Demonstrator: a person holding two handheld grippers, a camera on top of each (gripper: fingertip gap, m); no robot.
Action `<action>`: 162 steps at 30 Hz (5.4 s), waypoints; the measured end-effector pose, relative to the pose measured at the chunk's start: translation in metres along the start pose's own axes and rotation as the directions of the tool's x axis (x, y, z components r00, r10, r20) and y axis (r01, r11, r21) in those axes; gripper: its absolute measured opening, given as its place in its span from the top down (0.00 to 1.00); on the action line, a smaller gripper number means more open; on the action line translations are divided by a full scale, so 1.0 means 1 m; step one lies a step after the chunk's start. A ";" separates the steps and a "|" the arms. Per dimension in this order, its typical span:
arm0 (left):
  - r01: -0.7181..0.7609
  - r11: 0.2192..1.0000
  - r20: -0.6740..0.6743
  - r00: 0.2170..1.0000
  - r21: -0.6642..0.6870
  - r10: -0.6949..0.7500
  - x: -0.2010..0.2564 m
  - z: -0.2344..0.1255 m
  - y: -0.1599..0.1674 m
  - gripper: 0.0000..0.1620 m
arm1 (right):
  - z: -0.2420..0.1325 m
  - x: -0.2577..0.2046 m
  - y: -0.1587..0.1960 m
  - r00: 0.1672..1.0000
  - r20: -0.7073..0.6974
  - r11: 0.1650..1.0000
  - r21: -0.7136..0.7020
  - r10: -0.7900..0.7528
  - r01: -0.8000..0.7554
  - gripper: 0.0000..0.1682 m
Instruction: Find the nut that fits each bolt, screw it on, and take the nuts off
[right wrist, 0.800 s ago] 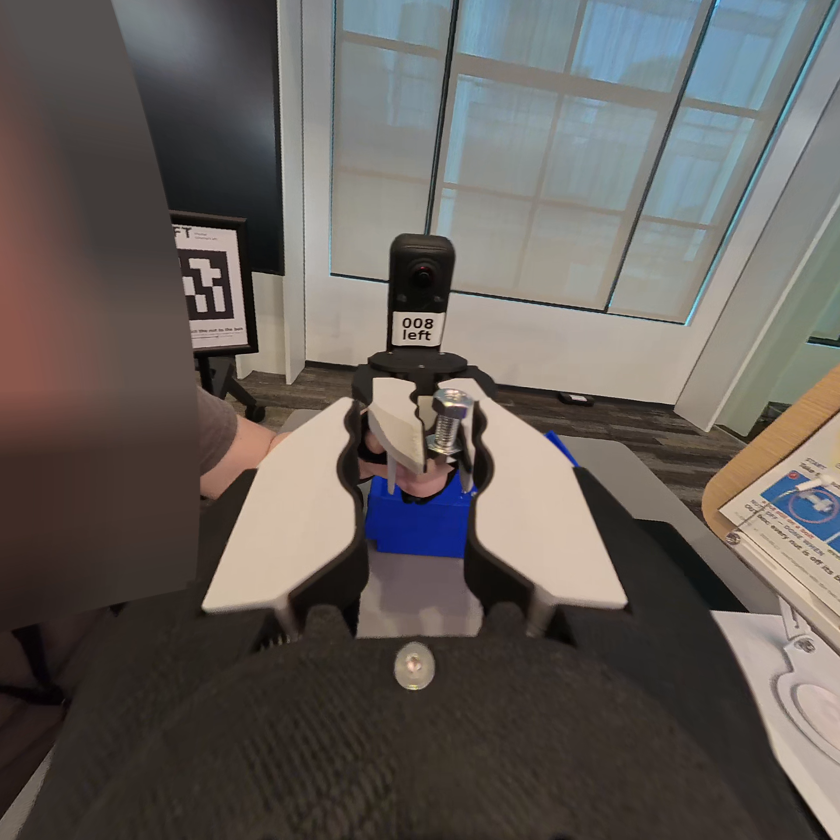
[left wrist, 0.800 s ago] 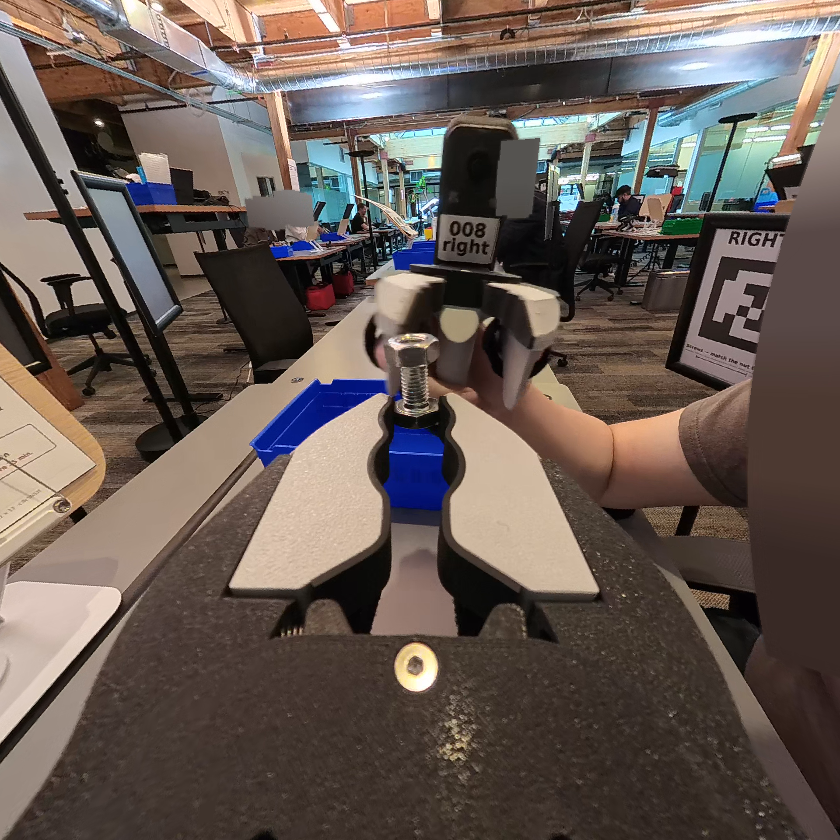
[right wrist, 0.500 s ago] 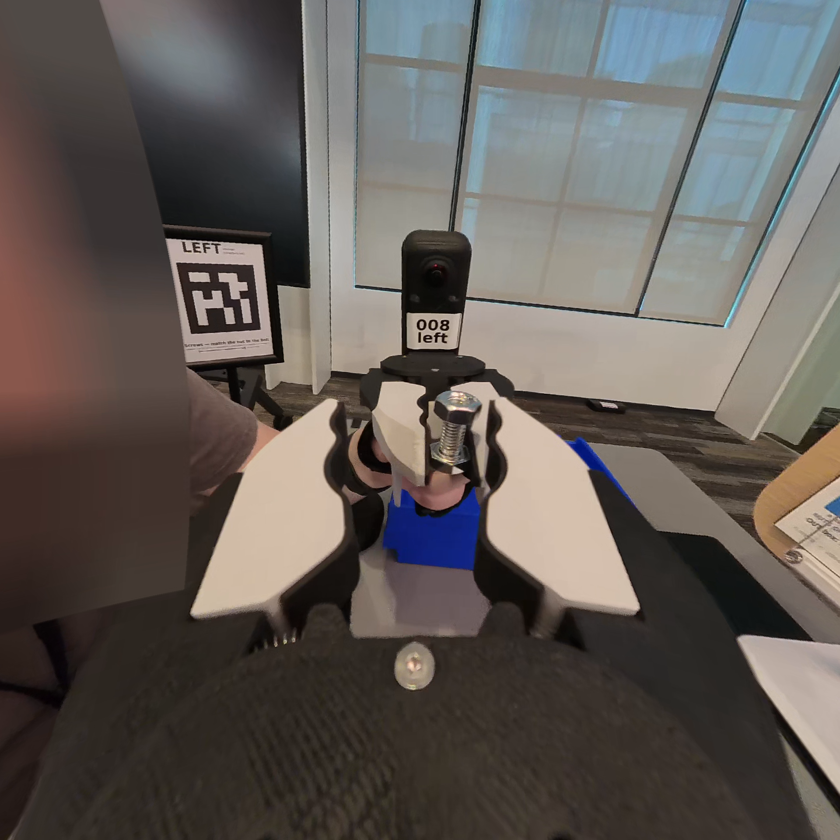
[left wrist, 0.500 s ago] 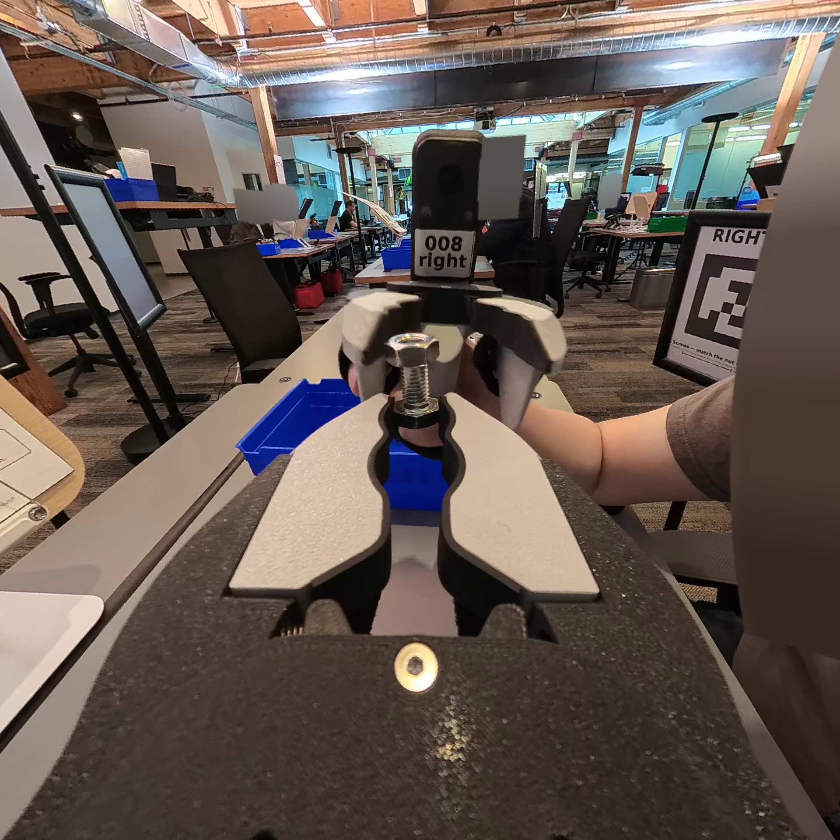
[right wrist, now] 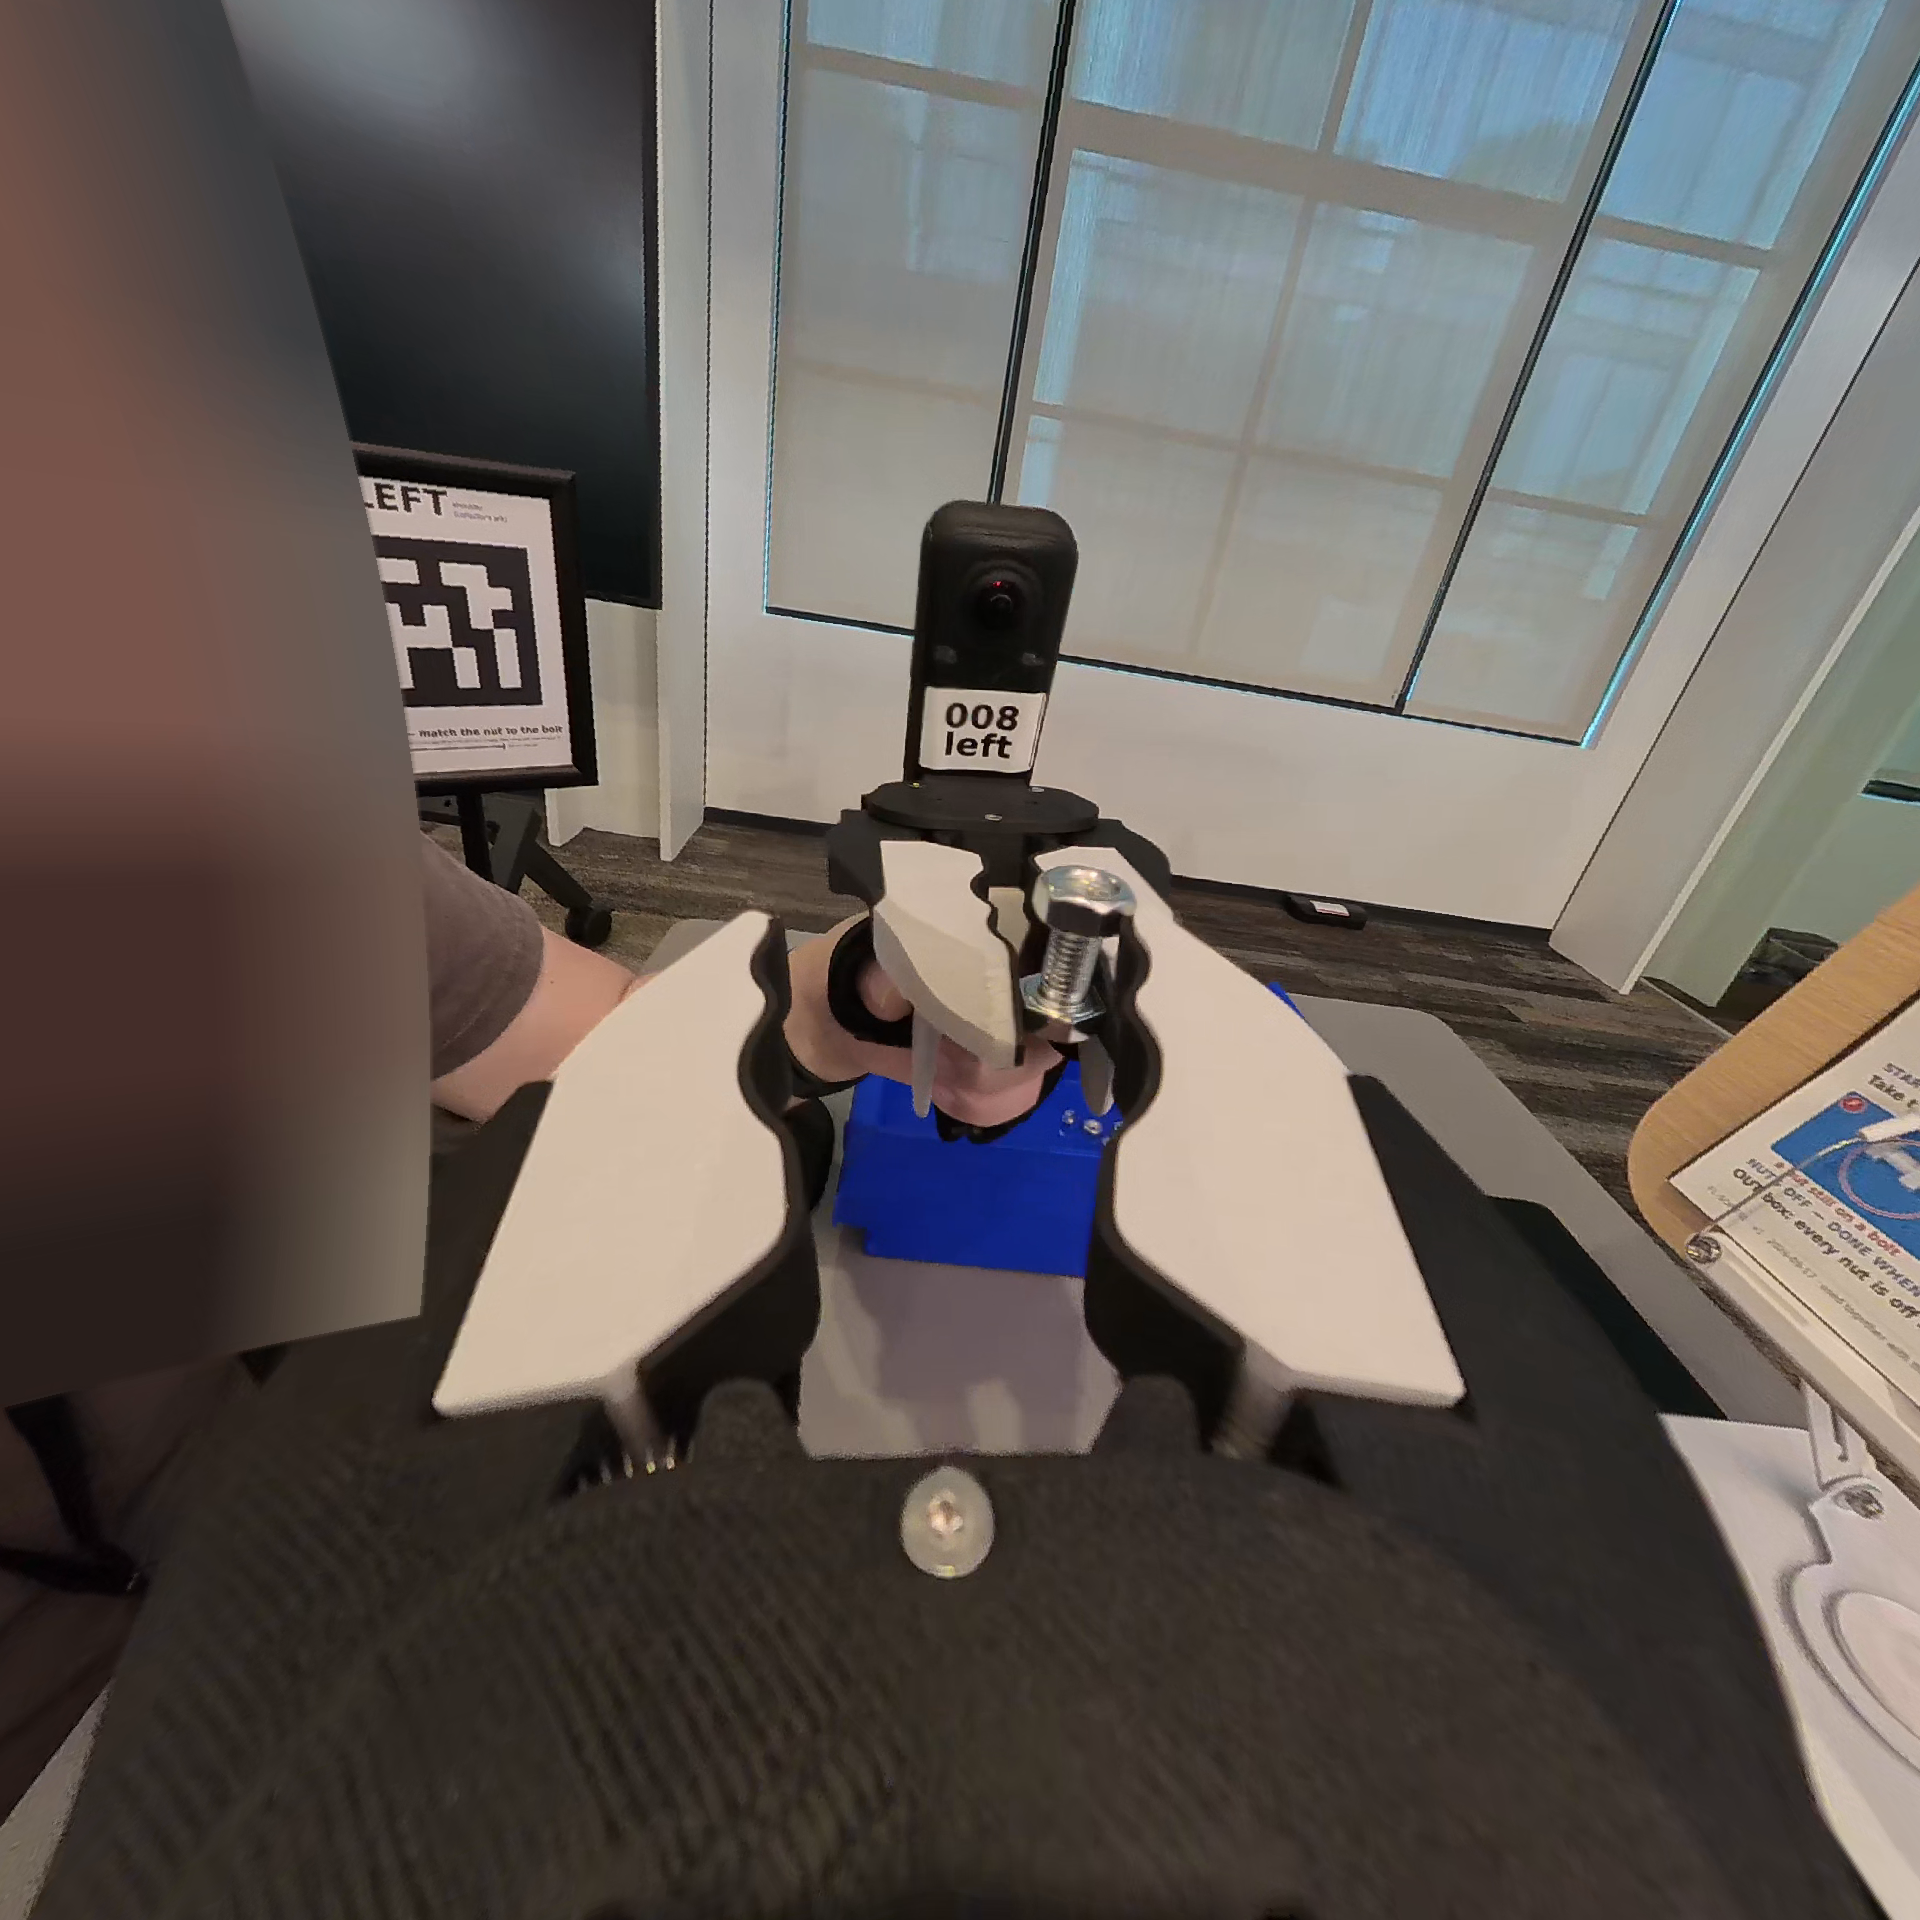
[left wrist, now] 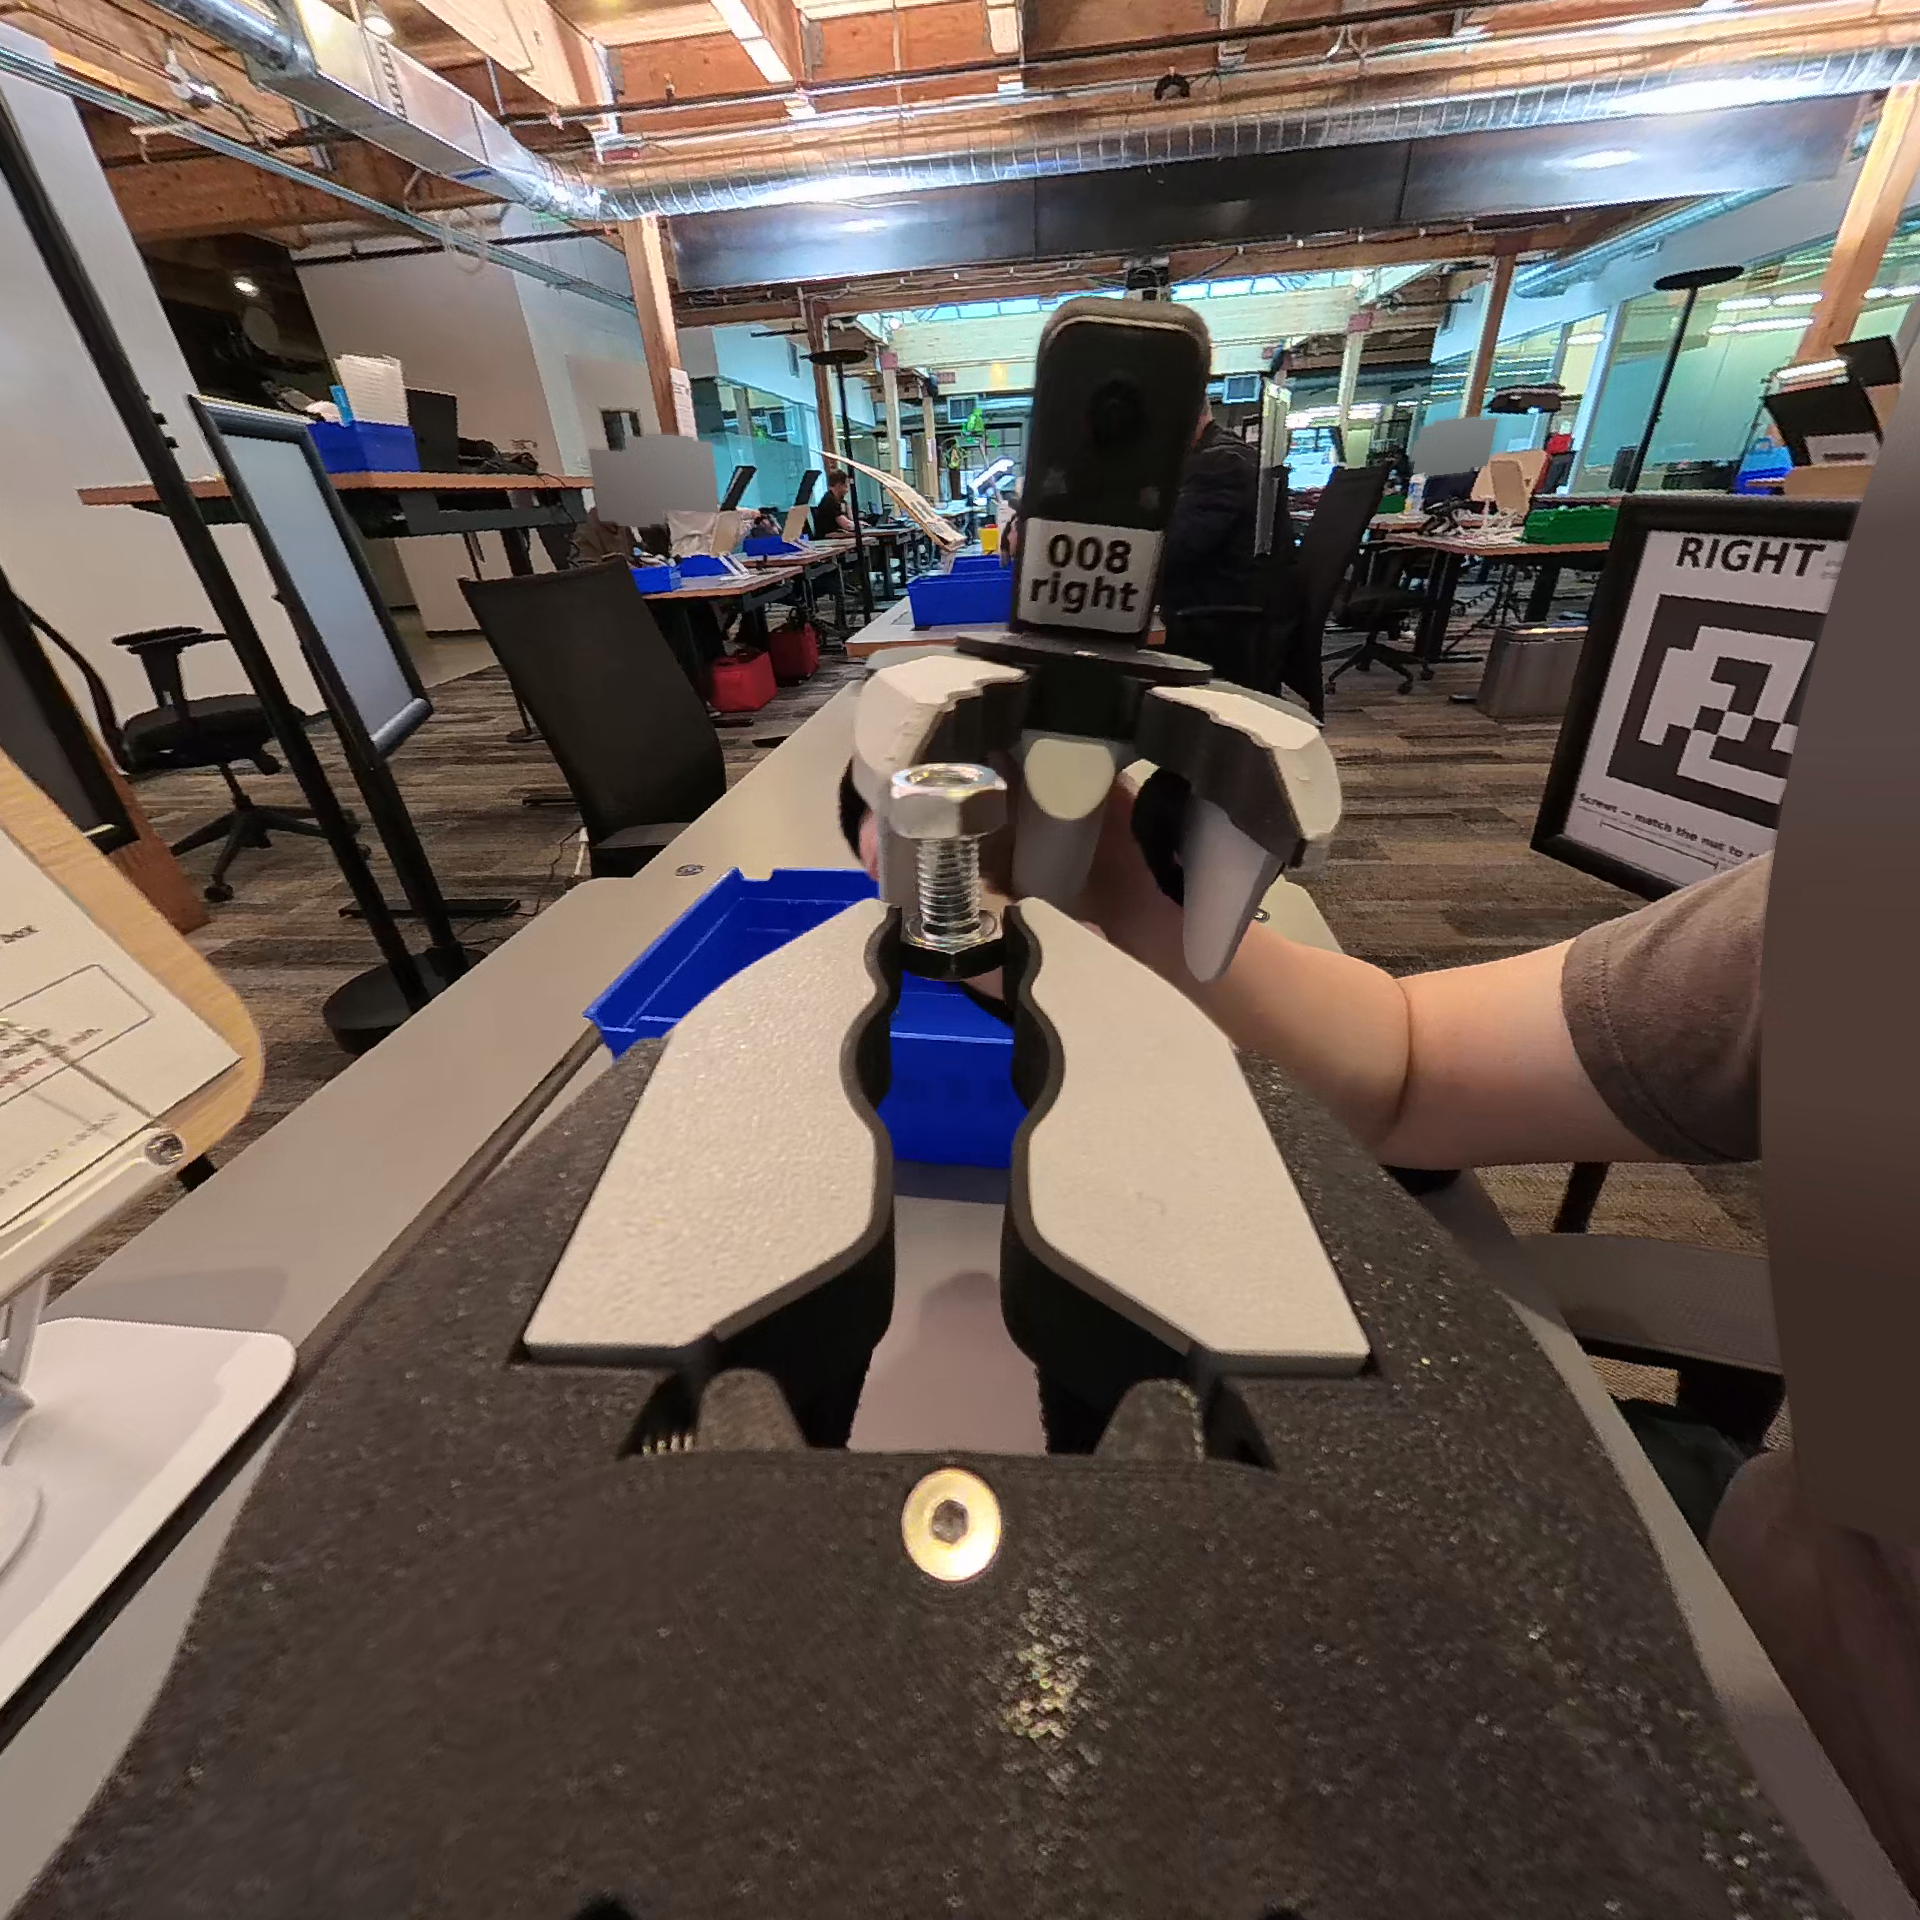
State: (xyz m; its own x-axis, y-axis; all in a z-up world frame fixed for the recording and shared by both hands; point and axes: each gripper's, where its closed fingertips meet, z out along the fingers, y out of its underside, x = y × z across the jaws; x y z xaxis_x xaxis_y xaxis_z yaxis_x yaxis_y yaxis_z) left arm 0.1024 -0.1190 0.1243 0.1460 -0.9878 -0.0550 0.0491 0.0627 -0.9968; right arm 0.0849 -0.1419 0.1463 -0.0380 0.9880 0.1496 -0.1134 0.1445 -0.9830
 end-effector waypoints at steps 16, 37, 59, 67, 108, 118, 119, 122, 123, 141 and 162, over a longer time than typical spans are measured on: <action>0.005 1.000 -0.037 0.999 -0.007 -0.006 0.010 0.008 0.004 0.89 | 0.005 -0.004 0.000 0.999 0.022 0.999 0.021 0.025 -0.025 0.63; 0.024 0.999 0.010 1.000 0.028 -0.025 -0.004 -0.003 -0.004 0.89 | -0.003 0.006 -0.003 0.998 -0.053 1.000 0.000 -0.015 0.016 0.64; 0.023 1.000 0.007 1.000 0.019 -0.023 -0.002 -0.001 -0.002 0.89 | -0.002 0.003 -0.006 0.999 -0.036 1.000 0.031 -0.001 0.002 0.65; 0.012 1.000 -0.022 1.000 -0.002 -0.012 0.006 0.007 0.004 0.89 | 0.007 0.001 0.003 1.000 -0.011 1.000 0.015 0.026 -0.026 0.62; 0.032 0.999 0.063 0.997 0.014 -0.033 -0.014 -0.006 -0.003 0.89 | 0.004 0.004 0.002 0.999 -0.048 1.000 -0.012 0.006 -0.006 0.58; 0.008 1.000 -0.020 1.000 -0.021 -0.008 0.007 0.009 0.007 0.89 | 0.011 -0.001 0.002 1.000 -0.030 1.000 0.024 -0.004 0.005 0.57; 0.010 1.000 -0.013 1.000 -0.020 -0.010 0.006 0.009 0.007 0.89 | 0.012 -0.002 0.003 1.000 -0.027 1.000 0.016 -0.009 0.010 0.56; 0.013 1.000 -0.003 1.000 -0.013 -0.013 0.003 0.006 0.005 0.89 | 0.011 -0.002 0.003 0.999 -0.045 1.000 0.005 -0.026 0.027 0.55; 0.010 1.000 0.009 1.000 -0.008 -0.010 0.001 0.005 0.003 0.89 | 0.011 -0.001 0.001 0.999 -0.048 1.000 0.008 -0.025 0.026 0.56; -0.008 1.000 -0.043 0.999 -0.017 0.008 0.013 0.009 0.005 0.89 | 0.012 -0.003 0.001 0.999 -0.040 0.999 0.026 -0.018 0.020 0.57; 0.017 1.000 -0.018 1.000 0.023 -0.016 0.004 0.001 -0.004 0.89 | 0.005 -0.001 -0.006 0.994 -0.086 0.998 0.004 -0.070 0.070 0.59</action>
State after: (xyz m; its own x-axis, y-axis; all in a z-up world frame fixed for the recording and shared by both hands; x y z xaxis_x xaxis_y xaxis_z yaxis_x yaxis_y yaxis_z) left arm 0.1034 -0.1234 0.1279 0.1272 -0.9911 -0.0398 0.0741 0.0495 -0.9960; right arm 0.0809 -0.1439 0.1526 0.0558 0.9765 0.2081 -0.1195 0.2135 -0.9696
